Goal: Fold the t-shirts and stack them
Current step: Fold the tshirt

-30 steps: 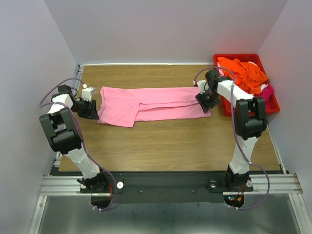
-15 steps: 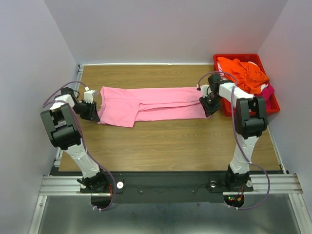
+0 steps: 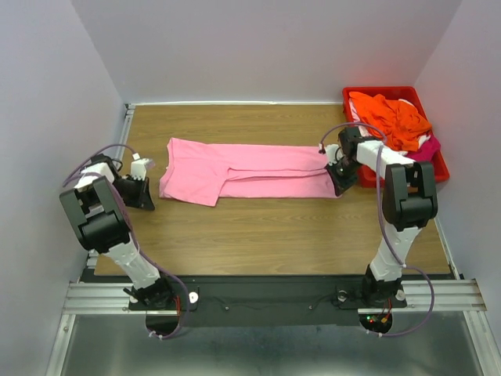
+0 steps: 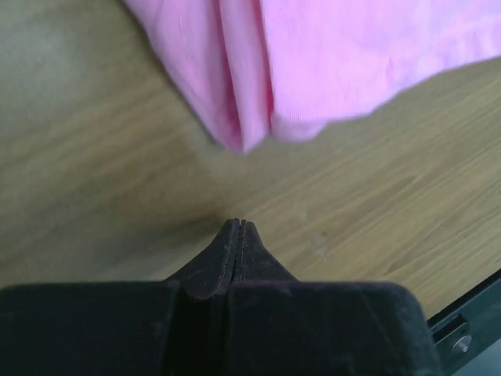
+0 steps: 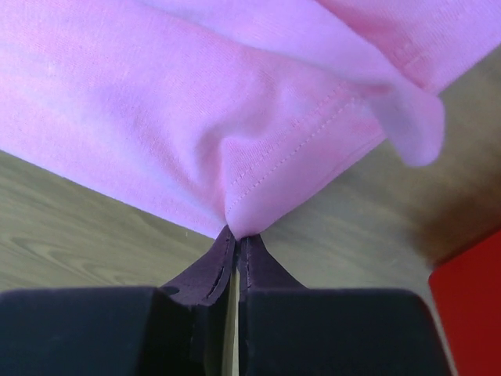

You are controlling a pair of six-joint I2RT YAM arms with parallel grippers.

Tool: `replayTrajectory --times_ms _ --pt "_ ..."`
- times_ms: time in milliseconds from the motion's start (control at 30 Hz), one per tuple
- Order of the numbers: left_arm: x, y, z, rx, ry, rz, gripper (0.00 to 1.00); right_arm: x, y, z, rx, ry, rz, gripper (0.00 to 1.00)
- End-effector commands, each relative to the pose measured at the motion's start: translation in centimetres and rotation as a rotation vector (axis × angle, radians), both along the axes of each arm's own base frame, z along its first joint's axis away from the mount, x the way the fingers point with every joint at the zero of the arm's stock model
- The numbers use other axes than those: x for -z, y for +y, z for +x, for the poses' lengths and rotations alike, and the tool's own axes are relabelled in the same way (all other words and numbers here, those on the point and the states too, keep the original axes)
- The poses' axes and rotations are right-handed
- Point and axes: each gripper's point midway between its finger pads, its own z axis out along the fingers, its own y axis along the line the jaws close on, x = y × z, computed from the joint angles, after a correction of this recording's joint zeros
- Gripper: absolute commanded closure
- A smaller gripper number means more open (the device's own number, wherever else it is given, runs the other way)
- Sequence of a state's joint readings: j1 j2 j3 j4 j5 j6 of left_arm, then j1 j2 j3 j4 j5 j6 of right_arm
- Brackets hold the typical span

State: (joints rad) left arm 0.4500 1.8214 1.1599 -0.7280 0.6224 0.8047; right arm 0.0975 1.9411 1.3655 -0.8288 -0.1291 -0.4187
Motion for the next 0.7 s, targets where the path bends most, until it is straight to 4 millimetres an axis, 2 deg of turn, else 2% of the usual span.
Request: replayTrajectory --times_ms 0,67,167,233,267,333,467,667 --pt "-2.0 -0.9 -3.2 0.051 -0.009 0.017 1.00 0.0 -1.9 -2.5 -0.049 0.039 -0.080 0.99" --pt "-1.9 -1.6 -4.4 0.056 0.003 0.006 1.00 0.0 -2.4 -2.9 -0.057 0.039 -0.096 0.99" --pt "-2.0 -2.2 -4.9 0.071 -0.016 -0.008 0.99 -0.2 -2.7 -2.1 -0.049 0.017 -0.106 0.99" --pt "-2.2 -2.3 -4.5 0.058 -0.035 -0.014 0.80 -0.1 -2.6 -1.7 -0.046 0.013 -0.103 1.00" --pt "-2.4 -2.3 -3.9 0.052 -0.060 -0.020 0.66 0.0 -2.5 -1.6 -0.045 0.016 -0.101 0.99" --pt "-2.9 -2.0 -2.5 0.024 -0.084 -0.032 0.59 0.3 -2.5 -1.3 -0.045 0.022 -0.104 0.99" --pt "-3.7 -1.0 1.4 -0.012 -0.117 -0.069 0.57 0.3 -2.6 -0.9 -0.044 0.019 -0.109 1.00" --pt "-3.6 0.0 5.4 -0.072 -0.126 -0.116 0.57 0.1 -2.4 -0.3 -0.036 0.009 -0.103 0.99"
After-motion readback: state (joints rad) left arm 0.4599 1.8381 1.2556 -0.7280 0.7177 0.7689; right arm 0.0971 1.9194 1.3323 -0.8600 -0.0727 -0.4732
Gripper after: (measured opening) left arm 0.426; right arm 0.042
